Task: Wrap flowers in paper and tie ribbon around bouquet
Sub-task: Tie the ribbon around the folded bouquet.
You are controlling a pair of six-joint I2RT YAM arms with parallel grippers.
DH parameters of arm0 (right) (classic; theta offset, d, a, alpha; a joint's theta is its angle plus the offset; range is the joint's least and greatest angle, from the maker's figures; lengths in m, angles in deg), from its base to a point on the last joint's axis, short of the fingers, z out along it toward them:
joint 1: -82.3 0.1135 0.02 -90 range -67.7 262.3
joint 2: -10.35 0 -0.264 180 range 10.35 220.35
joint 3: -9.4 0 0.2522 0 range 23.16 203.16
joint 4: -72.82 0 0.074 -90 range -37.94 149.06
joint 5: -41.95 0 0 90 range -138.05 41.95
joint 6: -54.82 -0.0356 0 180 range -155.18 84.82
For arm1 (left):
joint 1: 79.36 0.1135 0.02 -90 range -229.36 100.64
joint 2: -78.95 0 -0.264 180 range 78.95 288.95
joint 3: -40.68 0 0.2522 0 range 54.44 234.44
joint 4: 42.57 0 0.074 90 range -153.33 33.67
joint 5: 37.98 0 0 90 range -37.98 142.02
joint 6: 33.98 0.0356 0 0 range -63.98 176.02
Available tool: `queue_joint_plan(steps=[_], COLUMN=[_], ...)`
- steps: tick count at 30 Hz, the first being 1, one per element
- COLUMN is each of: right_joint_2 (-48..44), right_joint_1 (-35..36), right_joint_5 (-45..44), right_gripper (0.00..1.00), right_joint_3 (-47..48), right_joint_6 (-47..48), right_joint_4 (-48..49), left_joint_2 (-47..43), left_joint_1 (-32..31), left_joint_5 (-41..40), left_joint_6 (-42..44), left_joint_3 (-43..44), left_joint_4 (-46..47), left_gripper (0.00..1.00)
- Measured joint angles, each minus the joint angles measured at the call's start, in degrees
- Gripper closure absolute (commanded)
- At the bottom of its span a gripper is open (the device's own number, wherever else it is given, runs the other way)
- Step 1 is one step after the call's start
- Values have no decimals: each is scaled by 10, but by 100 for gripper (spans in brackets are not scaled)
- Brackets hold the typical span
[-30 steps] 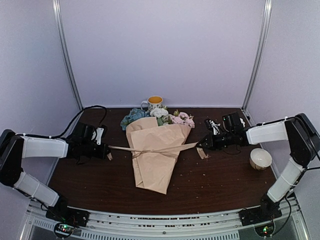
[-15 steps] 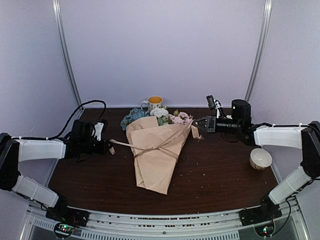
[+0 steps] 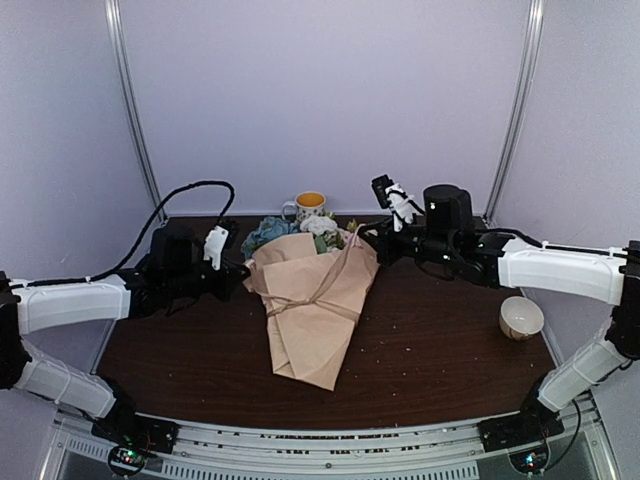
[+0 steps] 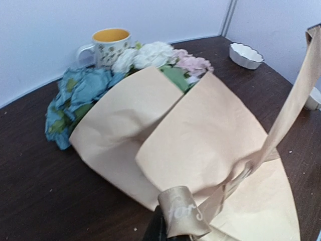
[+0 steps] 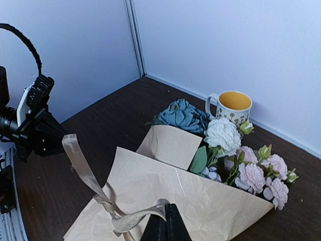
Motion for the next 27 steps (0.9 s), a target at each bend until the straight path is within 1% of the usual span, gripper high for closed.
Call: queue_joint_plan(steps=[3,6,11,27], right_joint_2=[4,13,44,90], right_joint_1=[37,62,73,84], right_joint_5=[-45,-74,-94,-106], right_gripper=[100,100,100,100], right_joint_3=[32,58,87,137], right_joint_6=[32,57,78,109], right_joint_4=[3,10,14,9], left_joint_2=[12,22,41,64], left_joint_1=[-41,-58,-66,-75], left_joint_5=[-10,-14,-18,-28], left_joint_6=[11,21,34,49], left_joint_3=[33,66,102,139], left_joint_4=[6,14,27,15], left_gripper=[100,100,100,100])
